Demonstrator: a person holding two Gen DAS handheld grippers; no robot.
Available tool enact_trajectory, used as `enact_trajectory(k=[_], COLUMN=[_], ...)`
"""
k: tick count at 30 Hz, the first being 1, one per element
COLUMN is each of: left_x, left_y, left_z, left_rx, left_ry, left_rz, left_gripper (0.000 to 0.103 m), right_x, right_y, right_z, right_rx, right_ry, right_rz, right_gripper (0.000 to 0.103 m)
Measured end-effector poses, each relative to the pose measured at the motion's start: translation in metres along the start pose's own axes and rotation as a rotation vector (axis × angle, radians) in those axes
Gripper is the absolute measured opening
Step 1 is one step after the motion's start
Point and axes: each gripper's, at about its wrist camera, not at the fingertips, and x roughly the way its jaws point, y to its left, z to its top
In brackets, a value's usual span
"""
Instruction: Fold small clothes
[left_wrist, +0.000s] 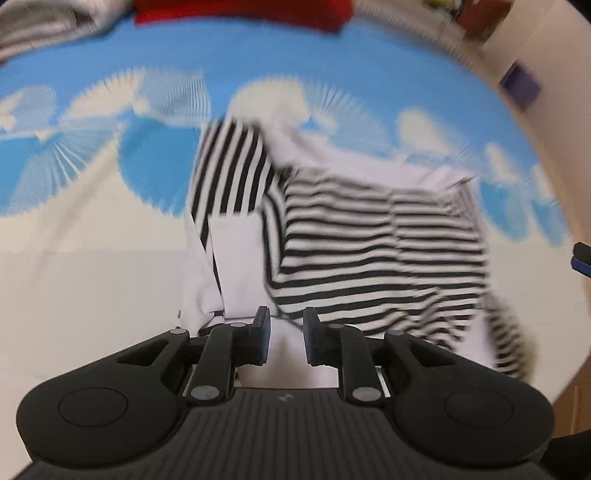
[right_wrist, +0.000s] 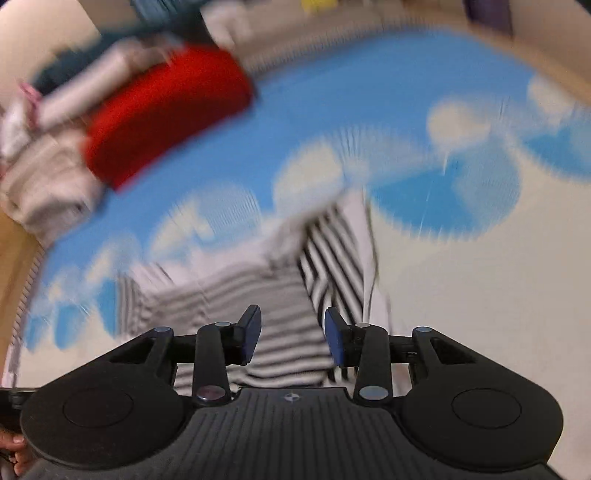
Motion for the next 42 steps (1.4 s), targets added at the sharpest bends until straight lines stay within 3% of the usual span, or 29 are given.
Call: enact_trajectory(k=[3, 6, 11, 13, 15, 17, 21, 25, 27, 31, 33, 34, 35, 42], left_x=[-0.057, -0.093, -0.106, -0.095, -0.086, -0.075, -0.043, -0.019, -0.009, 0.001, 0.004, 0.007, 0.006, -0.025], left_y=[-0.001, -0.007, 0.009, 0.022, 0.034, 0.043, 0.057, 0.066, 0.06, 0.047, 0.047, 0.049, 0.054, 0.074], left_z=[-0.033, -0.078, -0.161, -0.182, -0.191, -0.196, -0.194, -0.188, -0.189, -0.193, -0.197, -0.199, -0.204, -0.219], left_rx=[-0.005, -0.008, -0.058, -0.125, -0.199, -0.243, -0.327, -0.469, -0.451, -0.365, -0.328, -0.315, -0.328, -0.368], left_ry=[-0.103, -0.189, -0.243, -0.201, -0.155, -0.151, -0.095, -0.024, 0.013, 0.054, 0.08, 0.099, 0.114, 0.083], left_rz=[-0.04, -0.066, -0.021, -0.023, -0.026, -0.055, -0.063, -0.147, -0.111, -0.036, 0.007, 0.017, 0.009, 0.051], left_gripper=[0.027, 0.036, 0.036, 0.036, 0.039, 0.066, 0.072, 0.082, 0.082, 0.082, 0.068, 0.03, 0.007, 0.007], right_x=[-0.066, -0.106, -0.109, -0.098, -0.08, -0.066, -0.047, -0.034, -0.028, -0.02, -0.015, -0.014, -0.012, -0.015], right_y=[-0.006, -0.02, -0.067, -0.089, -0.105, -0.113, -0.11, -0.113, -0.114, -0.11, -0.109, -0.109, -0.108, -0.103], right_z=[-0.01, -0.049, -0.119, -0.144, -0.163, -0.172, -0.176, -0.188, -0.192, -0.196, -0.197, -0.198, -0.199, -0.199], right_rx=[-0.03, -0.063, 0.002, 0.073, 0.129, 0.146, 0.096, 0.097, 0.111, 0.066, 0.054, 0.048, 0.042, 0.02], right_ry=[-0.125, -0.187, -0.142, -0.119, -0.018, 0.05, 0.088, 0.141, 0.165, 0.195, 0.213, 0.222, 0.226, 0.212], right_rz=[0.04, 0.05, -0.024, -0.06, -0.127, -0.125, -0.146, -0.164, -0.146, -0.164, -0.177, -0.185, -0.189, -0.169], right_gripper=[0.042, 0.048, 0.048, 0.048, 0.049, 0.049, 0.049, 0.05, 0.055, 0.056, 0.056, 0.056, 0.056, 0.046])
